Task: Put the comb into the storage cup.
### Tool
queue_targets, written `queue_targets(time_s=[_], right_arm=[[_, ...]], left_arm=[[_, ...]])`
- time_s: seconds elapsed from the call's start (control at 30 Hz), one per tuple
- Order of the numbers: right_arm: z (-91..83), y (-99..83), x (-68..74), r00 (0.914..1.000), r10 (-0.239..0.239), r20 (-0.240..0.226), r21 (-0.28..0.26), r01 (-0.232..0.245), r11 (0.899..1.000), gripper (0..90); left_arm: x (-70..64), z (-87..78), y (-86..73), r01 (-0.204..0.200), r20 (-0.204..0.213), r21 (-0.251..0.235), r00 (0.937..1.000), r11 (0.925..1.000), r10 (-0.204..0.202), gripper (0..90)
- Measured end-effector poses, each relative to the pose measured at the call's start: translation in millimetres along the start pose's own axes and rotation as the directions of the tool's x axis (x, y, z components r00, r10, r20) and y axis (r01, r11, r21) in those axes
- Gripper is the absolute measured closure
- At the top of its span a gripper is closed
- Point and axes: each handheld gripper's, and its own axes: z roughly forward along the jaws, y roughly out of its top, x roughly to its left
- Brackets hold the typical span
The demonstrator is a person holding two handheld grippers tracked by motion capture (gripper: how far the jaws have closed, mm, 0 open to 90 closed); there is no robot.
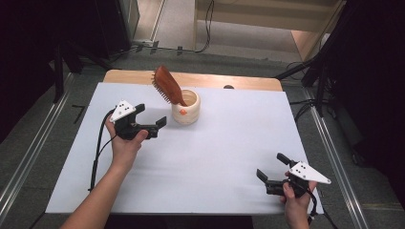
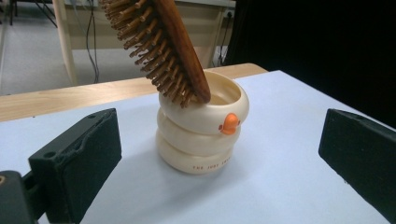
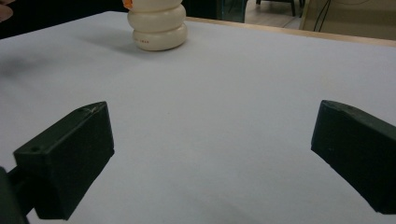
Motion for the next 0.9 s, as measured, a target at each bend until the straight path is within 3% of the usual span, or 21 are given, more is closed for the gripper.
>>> queue_targets(time_s=[0.5, 0.9], right_arm=[[0.1, 0.1, 0.6, 1.0, -0.001, 0.0, 0.003, 0.001, 1.0, 0.0], [0.2, 0.1, 0.6, 1.0, -0.002, 0.001, 0.003, 0.002, 1.0, 0.0]], left_arm=[[-7.1, -29.2, -3.5, -0.021, 0.016, -0.025, 0.9997, 0.9995, 0.021, 0.0], [-9.4, -51.1, -13.8, -0.008, 0.019, -0.032, 0.9998, 0.9995, 0.009, 0.0]])
